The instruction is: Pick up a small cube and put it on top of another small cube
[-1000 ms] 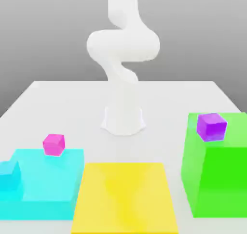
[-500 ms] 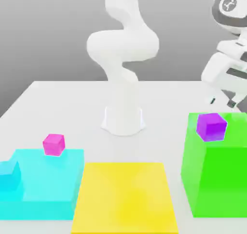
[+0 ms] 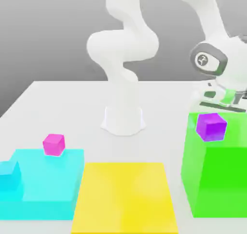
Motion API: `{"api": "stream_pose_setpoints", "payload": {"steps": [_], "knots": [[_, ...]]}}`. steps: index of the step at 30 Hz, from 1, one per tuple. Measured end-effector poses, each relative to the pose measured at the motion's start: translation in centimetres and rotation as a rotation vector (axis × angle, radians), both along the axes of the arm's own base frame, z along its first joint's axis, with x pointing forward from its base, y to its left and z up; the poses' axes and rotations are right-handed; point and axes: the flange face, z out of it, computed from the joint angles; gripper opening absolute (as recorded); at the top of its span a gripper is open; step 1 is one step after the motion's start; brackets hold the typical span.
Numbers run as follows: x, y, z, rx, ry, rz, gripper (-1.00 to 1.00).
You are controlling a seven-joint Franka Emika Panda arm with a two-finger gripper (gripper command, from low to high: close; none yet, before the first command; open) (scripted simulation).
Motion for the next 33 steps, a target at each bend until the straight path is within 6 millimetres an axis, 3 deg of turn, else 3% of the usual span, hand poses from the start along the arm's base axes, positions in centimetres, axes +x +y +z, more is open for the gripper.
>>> {"api": "stream_pose_setpoints", "payload": {"steps": [4, 6, 18, 31, 32, 33], "knots": [[0.5, -2.1, -0.7, 0.062, -0.080, -0.247, 0.00], [0.4, -2.3, -0.9, 0.071, -0.101, -0.286, 0.00], [1.1, -1.0, -2.4, 0.104, -0.112, -0.310, 0.00], [0.4, -2.3, -7.2, 0.078, -0.105, -0.301, 0.00], [0.3, -2.5, -7.6, 0.073, -0.105, -0.299, -1.00], [0.3, -2.5, -7.6, 0.073, -0.105, -0.299, -1.00]]}}
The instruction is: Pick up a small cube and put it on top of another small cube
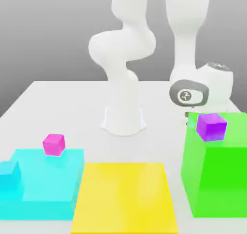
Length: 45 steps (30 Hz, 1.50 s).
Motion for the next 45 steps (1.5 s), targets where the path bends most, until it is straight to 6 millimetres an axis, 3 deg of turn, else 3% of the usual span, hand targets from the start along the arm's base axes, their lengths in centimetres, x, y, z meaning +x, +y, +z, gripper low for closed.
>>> {"api": "stream_pose_setpoints", "payload": {"steps": [6, 19, 33, 39, 45], "knots": [[0.0, 0.0, 0.0, 0.001, 0.000, 0.000, -1.00], [0.7, 1.7, 4.7, 0.032, -0.012, -0.008, -1.00], [0.2, 0.2, 6.9, 0.005, -0.006, 0.003, -1.00], [3.5, 4.9, 11.6, 0.100, -0.077, 0.190, -1.00], [6.2, 9.5, 17.8, 0.193, -0.174, 0.430, -1.00]]}}
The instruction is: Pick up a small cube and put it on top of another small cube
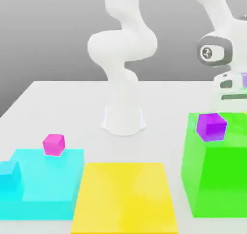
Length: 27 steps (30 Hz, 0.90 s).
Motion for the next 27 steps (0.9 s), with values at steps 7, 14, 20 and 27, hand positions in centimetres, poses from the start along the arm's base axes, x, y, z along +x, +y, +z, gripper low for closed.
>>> {"api": "stream_pose_setpoints", "payload": {"steps": [7, 14, 20, 27], "knots": [[8.8, -4.0, 7.8, 0.053, -0.102, -0.064, -1.00], [16.6, -21.3, 10.0, 0.028, -0.071, -0.590, -1.00], [15.5, -36.4, 8.0, -0.002, 0.024, -1.076, -1.00], [7.5, -51.6, 4.7, -0.005, 0.172, -1.687, -1.00]]}}
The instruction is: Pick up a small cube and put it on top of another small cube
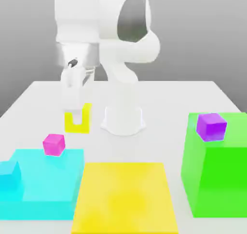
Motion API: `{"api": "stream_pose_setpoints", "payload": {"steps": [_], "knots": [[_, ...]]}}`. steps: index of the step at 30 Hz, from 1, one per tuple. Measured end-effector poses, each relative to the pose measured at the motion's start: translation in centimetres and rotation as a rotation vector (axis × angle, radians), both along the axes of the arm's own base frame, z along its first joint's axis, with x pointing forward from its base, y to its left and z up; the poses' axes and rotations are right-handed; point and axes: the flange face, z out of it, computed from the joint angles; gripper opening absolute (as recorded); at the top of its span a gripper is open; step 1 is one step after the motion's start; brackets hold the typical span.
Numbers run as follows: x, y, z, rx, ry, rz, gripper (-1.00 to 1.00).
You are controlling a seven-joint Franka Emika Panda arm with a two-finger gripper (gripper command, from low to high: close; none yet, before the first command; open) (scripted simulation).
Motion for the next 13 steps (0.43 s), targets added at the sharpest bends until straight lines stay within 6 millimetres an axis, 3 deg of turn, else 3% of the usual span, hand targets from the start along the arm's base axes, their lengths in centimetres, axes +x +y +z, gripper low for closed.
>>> {"api": "stream_pose_setpoints", "payload": {"steps": [2, 4, 9, 10, 13], "knots": [[-3.3, -3.2, -1.1, 0.024, 0.032, -0.174, -1.00], [-6.6, -5.3, -3.6, 0.050, 0.077, -0.326, -1.00], [-7.9, -6.1, -9.4, 0.061, 0.096, -0.388, -1.00], [-8.0, -6.0, -10.1, 0.061, 0.096, -0.389, 1.00], [-8.0, -6.0, -10.1, 0.061, 0.096, -0.389, 1.00]]}}
